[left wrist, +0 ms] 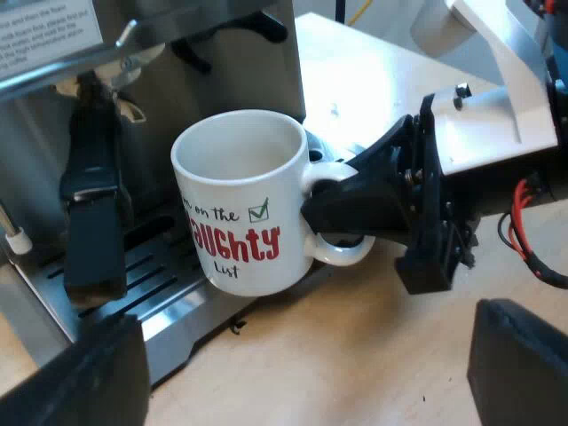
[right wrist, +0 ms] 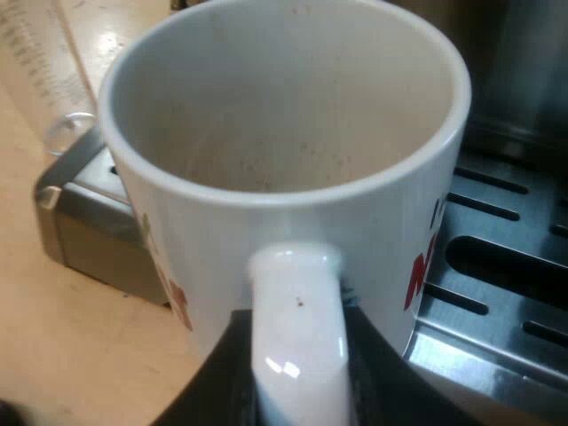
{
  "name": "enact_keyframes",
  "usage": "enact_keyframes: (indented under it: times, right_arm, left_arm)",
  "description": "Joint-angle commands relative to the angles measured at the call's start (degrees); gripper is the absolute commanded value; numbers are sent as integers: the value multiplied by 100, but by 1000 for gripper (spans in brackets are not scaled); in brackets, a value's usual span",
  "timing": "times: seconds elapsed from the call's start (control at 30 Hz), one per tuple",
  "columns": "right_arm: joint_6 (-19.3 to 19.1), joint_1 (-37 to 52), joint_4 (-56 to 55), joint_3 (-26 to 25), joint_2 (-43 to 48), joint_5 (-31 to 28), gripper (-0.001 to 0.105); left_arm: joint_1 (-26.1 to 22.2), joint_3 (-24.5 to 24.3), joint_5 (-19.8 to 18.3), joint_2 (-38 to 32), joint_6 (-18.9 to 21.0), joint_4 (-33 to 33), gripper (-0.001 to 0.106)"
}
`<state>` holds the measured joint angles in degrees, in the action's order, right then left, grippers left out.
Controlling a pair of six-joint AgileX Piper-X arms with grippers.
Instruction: Place mug into machine
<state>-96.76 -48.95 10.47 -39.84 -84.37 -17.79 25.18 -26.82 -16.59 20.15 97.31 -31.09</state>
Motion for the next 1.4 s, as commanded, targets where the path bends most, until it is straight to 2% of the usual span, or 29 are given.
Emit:
enact_keyframes:
  times: [0.03,0.17,0.63,1.17,1.4]
  right_arm:
    - [-115,-2,299,-229,-43,-154,0]
    - [-116,-2,425,-418,-293,-172,0]
    - [-116,-2,902,-582,-815,-425,0]
    - [-94,-2,903,-1312,-1556,-602,0]
    - [-94,11,903,-1640,-1840,-864,0]
  left_arm:
    - [18,-1,51,57,36,165,74]
    - [18,-1,51,119,36,181,74]
    - [18,-1,39,122,36,181,74]
    - [18,-1,-128,122,36,181,74]
    - [18,-1,-168,122,36,181,74]
